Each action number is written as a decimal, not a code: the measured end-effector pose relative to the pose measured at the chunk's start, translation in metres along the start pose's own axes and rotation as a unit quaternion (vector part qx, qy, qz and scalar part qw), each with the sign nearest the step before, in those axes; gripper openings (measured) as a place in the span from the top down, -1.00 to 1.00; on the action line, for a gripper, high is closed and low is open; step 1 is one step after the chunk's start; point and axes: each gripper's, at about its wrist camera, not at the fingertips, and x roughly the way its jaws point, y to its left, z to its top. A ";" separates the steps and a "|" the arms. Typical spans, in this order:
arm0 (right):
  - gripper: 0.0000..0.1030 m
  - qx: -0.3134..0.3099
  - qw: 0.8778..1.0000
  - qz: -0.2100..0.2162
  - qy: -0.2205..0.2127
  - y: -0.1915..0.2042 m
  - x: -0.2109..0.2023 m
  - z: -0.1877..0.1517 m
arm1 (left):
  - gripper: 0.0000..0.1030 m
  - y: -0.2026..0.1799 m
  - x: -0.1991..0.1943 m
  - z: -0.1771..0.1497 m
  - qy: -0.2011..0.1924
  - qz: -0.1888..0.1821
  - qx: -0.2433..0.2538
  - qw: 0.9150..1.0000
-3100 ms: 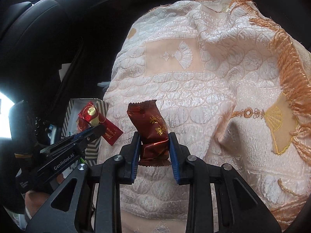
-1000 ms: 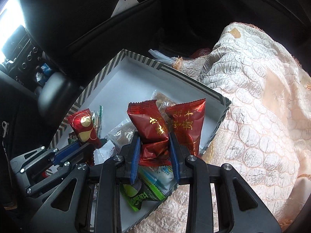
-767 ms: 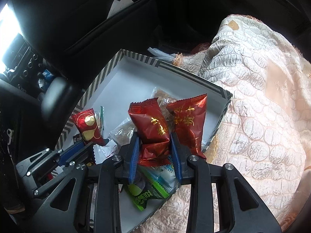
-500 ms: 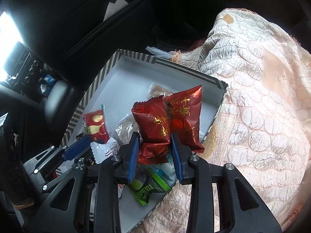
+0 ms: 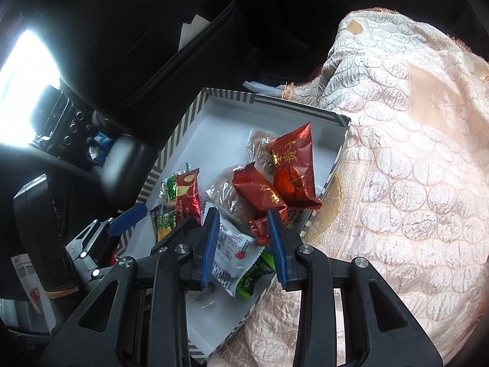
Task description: Organize snacks
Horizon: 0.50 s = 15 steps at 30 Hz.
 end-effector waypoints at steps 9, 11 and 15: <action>0.39 -0.008 0.999 -0.030 -0.013 -0.015 -0.025 -0.032 | -0.76 -0.012 -0.028 -0.010 -0.024 -0.002 -0.007 1.000; 0.39 -0.009 0.999 -0.047 -0.017 -0.017 -0.029 -0.041 | -0.77 -0.017 -0.031 -0.013 -0.027 0.000 -0.009 1.000; 0.39 -0.002 0.996 -0.089 -0.033 -0.023 -0.034 -0.053 | -0.80 -0.027 -0.036 -0.021 -0.031 0.005 -0.015 0.999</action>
